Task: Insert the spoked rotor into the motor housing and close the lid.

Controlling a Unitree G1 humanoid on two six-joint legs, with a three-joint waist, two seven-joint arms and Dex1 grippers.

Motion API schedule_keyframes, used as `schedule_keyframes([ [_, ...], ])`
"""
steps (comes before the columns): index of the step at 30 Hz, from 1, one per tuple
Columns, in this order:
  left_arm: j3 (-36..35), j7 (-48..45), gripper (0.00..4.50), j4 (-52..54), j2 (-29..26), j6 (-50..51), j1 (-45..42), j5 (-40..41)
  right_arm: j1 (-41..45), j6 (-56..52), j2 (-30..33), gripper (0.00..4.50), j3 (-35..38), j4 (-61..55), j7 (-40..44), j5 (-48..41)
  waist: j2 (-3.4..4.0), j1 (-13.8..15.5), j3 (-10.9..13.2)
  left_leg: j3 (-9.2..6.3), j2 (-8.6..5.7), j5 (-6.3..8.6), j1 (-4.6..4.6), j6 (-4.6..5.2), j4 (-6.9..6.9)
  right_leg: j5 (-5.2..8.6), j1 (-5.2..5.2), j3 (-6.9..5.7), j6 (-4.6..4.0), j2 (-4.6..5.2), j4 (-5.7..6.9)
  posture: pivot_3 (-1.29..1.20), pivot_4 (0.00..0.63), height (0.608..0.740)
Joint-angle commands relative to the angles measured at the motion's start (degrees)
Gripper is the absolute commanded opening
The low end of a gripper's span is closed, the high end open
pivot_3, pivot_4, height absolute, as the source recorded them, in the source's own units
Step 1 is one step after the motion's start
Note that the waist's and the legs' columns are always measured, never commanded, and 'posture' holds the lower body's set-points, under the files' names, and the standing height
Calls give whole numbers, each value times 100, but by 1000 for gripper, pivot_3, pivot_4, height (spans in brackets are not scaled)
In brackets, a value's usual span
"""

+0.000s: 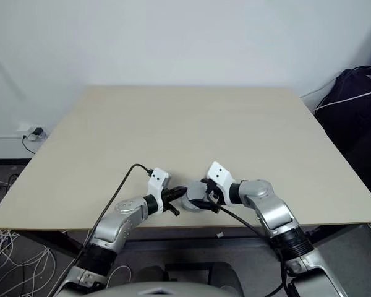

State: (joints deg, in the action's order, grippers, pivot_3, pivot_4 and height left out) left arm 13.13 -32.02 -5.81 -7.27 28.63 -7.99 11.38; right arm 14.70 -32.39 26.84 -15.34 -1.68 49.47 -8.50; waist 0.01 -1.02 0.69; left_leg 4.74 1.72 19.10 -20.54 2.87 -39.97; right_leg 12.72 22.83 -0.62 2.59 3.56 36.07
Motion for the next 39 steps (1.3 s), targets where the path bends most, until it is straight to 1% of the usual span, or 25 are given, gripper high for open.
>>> schedule_keyframes([
  [1, 146, -61, 0, -95, 2, 97, -20, -44, 32, -371, 83, 4467, 347, -289, -283, -96, 0, 11, 0, 0, 0, 1, -1, 1, 0, 0, 0, 0, 0, 0, -2, 0, 0, 740],
  [7, 159, -90, 0, -153, 24, 76, -54, -49, -42, -836, 136, 4467, 493, -351, -429, -216, 0, 31, 0, -1, -2, 5, -6, 6, 0, 0, 0, -2, 0, 1, -10, 0, 0, 740],
  [10, 163, -99, 0, -169, 34, 65, -60, -47, -113, -1214, 142, 4467, 598, -395, -406, -425, 0, 36, 0, -2, -4, 5, -6, 8, 0, 0, 0, -2, 0, 3, -11, 0, 0, 740],
  [14, 163, -106, 0, -178, 37, 53, -61, -43, -208, -1738, 65, 4467, 668, -382, -676, -507, 1, 36, -1, -2, -4, 6, -6, 9, 0, 0, -1, -2, 0, 4, -12, 0, 0, 740],
  [18, 165, -104, 0, -167, 40, 57, -47, -37, -241, -2587, -247, 4467, 1016, -369, -989, -915, 3, 36, -3, -2, -4, 6, -6, 9, 0, -1, -1, -2, 1, 4, -11, 0, 0, 740],
  [22, 163, -106, 0, -153, 37, 64, -29, -31, -203, -3104, -562, 4467, 1348, -358, -1344, -1167, 5, 30, -4, -3, -3, 6, -6, 9, 0, -1, -1, -3, 1, 4, -11, 0, 0, 740],
  [24, 163, -107, 0, -143, 34, 69, -20, -29, -92, -3363, -876, 4467, 1742, -268, -1602, -1360, 6, 24, -5, -2, -3, 6, -5, 9, 0, -1, -1, -2, 2, 4, -10, 0, 0, 740],
  [29, 152, -108, 0, -134, 39, 70, -1, -32, 179, -3902, -1393, 4467, 2516, -125, -2057, -1680, 11, -18, -5, 0, -1, 3, -4, 6, -1, -9, 0, -1, 7, 3, -7, 0, 0, 740],
  [33, 148, -110, 0, -126, 41, 70, 17, -30, 379, -4125, -1632, 4467, 3022, -14, -2311, -1884, 21, -11, -11, 0, -2, 3, -6, 7, 0, -14, 1, 0, 14, 3, -9, 0, 0, 740],
  [35, 147, -108, 0, -126, 46, 70, 21, -25, 379, -4051, -1546, 4467, 2961, -1, -2331, -1870, 26, 32, -13, -5, -5, 4, -12, 9, 0, -14, 1, -2, 15, 4, -13, 0, 0, 740],
  [39, 150, -103, 0, -125, 52, 58, 31, -16, 356, -4020, -1395, 4467, 2837, 54, -2319, -1893, 33, 26, -14, 1, -8, 9, -18, 16, 0, -12, 2, 0, 15, 5, -23, 0, 0, 740],
])
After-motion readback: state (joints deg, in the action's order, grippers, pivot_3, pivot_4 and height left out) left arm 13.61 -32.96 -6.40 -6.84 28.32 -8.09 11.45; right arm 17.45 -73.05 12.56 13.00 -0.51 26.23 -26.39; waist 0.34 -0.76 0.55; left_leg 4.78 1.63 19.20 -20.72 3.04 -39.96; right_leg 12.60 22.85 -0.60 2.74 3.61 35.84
